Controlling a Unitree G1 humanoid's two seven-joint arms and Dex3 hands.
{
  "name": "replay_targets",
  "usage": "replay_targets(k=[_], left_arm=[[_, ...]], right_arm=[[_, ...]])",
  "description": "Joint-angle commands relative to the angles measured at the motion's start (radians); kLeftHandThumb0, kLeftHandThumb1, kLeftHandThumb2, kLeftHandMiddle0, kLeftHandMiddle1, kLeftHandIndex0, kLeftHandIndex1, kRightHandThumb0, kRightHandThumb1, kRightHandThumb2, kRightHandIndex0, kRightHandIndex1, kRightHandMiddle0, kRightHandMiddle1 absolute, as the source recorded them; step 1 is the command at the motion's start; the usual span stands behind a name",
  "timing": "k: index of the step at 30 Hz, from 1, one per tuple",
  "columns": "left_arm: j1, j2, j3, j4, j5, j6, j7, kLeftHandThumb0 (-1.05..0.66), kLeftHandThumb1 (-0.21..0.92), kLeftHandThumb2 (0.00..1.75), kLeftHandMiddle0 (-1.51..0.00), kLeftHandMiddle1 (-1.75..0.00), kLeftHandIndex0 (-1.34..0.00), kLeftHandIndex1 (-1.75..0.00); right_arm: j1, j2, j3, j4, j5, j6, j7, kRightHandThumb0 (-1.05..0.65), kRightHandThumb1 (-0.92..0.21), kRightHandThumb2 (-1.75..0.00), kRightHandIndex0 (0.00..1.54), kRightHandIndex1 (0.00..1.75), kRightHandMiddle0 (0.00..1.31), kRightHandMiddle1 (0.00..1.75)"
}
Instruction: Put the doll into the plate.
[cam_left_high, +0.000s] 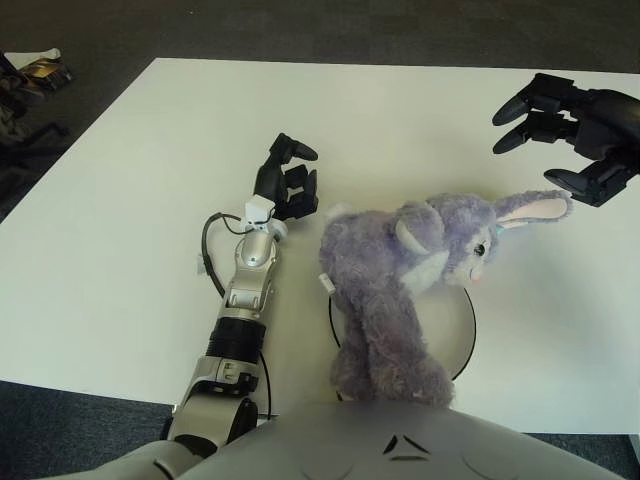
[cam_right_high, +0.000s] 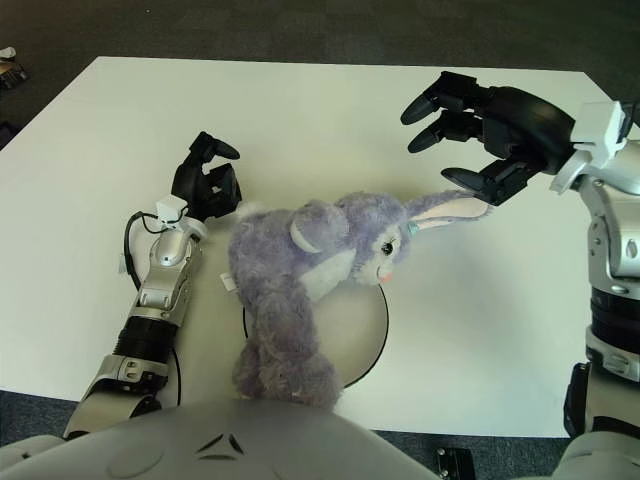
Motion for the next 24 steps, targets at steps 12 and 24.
replay_targets(k=[12, 24], left_arm=[[0.057, -0.005, -0.001, 0.052, -0.007, -0.009, -0.001, -0.40, 0.61, 0.94, -1.08, -1.75, -0.39, -1.75], [0.054, 0.000, 0.006, 0.053, -0.025, 0.002, -0.018, -0.40, 0.61, 0.94, -1.06, -1.75, -0.39, -1.75]], right_arm=[[-0.018, 0.067, -0.055, -0.068, 0.038, 0.151, -0.207, -0.47, -0.35, -1.03, 0.14, 1.00, 0.05, 1.34], [0.048, 0.241, 0.005, -0.060, -0.064, 0.086, -0.427, -0.49, -0.50, -0.94, 0.24, 1.05, 0.08, 1.34]])
